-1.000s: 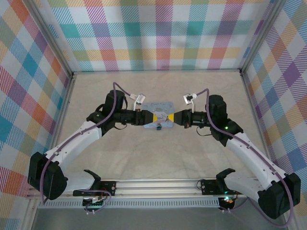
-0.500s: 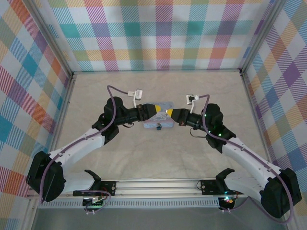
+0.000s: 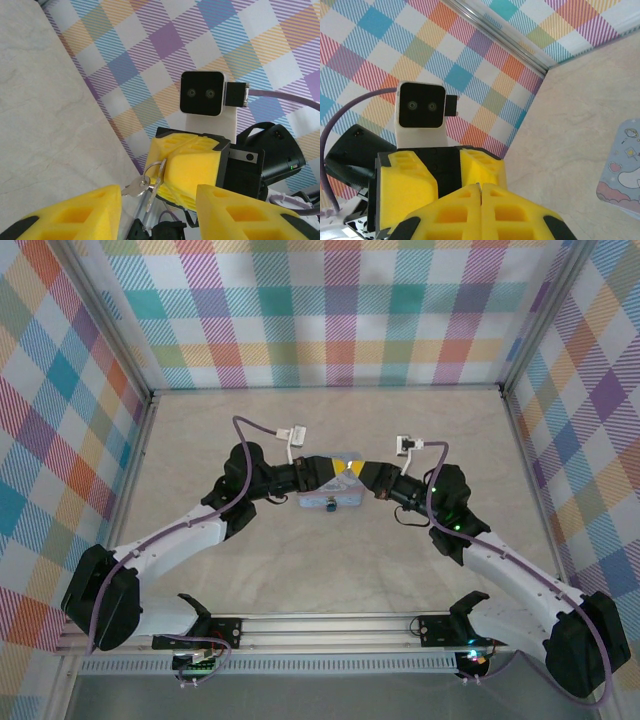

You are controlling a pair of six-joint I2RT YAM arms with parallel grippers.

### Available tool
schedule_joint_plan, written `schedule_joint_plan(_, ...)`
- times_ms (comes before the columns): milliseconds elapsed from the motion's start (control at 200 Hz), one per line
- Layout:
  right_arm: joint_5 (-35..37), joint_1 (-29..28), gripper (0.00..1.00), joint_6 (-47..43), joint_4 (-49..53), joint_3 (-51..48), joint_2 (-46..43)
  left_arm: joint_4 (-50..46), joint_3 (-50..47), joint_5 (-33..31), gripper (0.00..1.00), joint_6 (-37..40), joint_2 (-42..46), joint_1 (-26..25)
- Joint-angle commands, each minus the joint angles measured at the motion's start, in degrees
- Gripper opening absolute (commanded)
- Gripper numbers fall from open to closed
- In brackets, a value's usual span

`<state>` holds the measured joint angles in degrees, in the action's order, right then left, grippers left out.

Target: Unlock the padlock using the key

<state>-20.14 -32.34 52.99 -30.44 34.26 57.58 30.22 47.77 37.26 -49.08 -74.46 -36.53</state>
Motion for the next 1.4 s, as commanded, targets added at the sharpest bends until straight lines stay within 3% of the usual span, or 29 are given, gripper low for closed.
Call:
schedule_joint_plan(0,0.3,-0.3,0.0,1.4,-4.4,-0.4,-0.1,3.2,2.2,1.7,0.4,0.2,-0.2,-0.8)
schedule_joint_plan(255,0.6,-0.3,0.0,1.9,-5.3,-0.9,0.3,3.2,2.7,2.1,0.21,0.5,-0.4,-1.1)
schedule_joint_plan(395,0.9,-0.3,0.0,2.2,-7.0,-1.5,0.1,3.5,2.7,2.1,0.17,0.7,-0.3,-1.2)
schedule_joint_plan(515,0.9,-0.3,0.0,2.4,-7.3,-1.7,0.0,3.6,3.0,2.3,0.2,0.8,-0.6,-1.4)
schedule_joint_plan(650,0.7,-0.3,0.0,2.6,-7.4,-1.8,0.2,3.9,2.9,2.1,0.11,1.0,-0.7,-1.5)
schedule_joint_plan(730,0.5,-0.3,0.0,2.6,-7.1,-2.0,0.2,4.2,2.9,2.0,0.0,1.2,-0.5,-1.6)
schedule_joint_plan(855,0.7,-0.3,0.0,1.9,-3.9,-2.3,-0.5,2.5,3.1,1.3,0.0,2.6,0.2,-1.6)
schedule_joint_plan(895,1.0,-0.2,0.09,1.3,-2.0,-2.4,-1.0,0.9,3.4,1.1,0.0,3.6,0.6,-1.6)
schedule_joint_plan(935,1.6,-0.2,0.2,0.7,0.6,-2.3,-1.8,-2.5,4.2,0.8,0.0,5.1,1.0,-1.5)
schedule_joint_plan(1015,4.4,0.0,0.55,-2.0,8.8,-2.0,-4.9,-11.4,6.1,0.2,0.0,9.3,1.7,-1.5)
schedule_joint_plan(1065,6.1,0.5,0.63,-3.8,14.1,-1.7,-7.2,-18.8,8.0,-0.5,0.0,12.8,2.1,-1.4)
schedule_joint_plan(1250,9.8,3.5,0.76,-10.9,34.5,2.5,-12.3,-49.2,18.0,-0.3,0.0,26.0,-0.1,-1.2)
schedule_joint_plan(1395,1.3,6.2,0.72,-16.4,43.8,8.0,-7.8,-67.4,25.7,2.5,0.0,34.7,-4.5,-1.1)
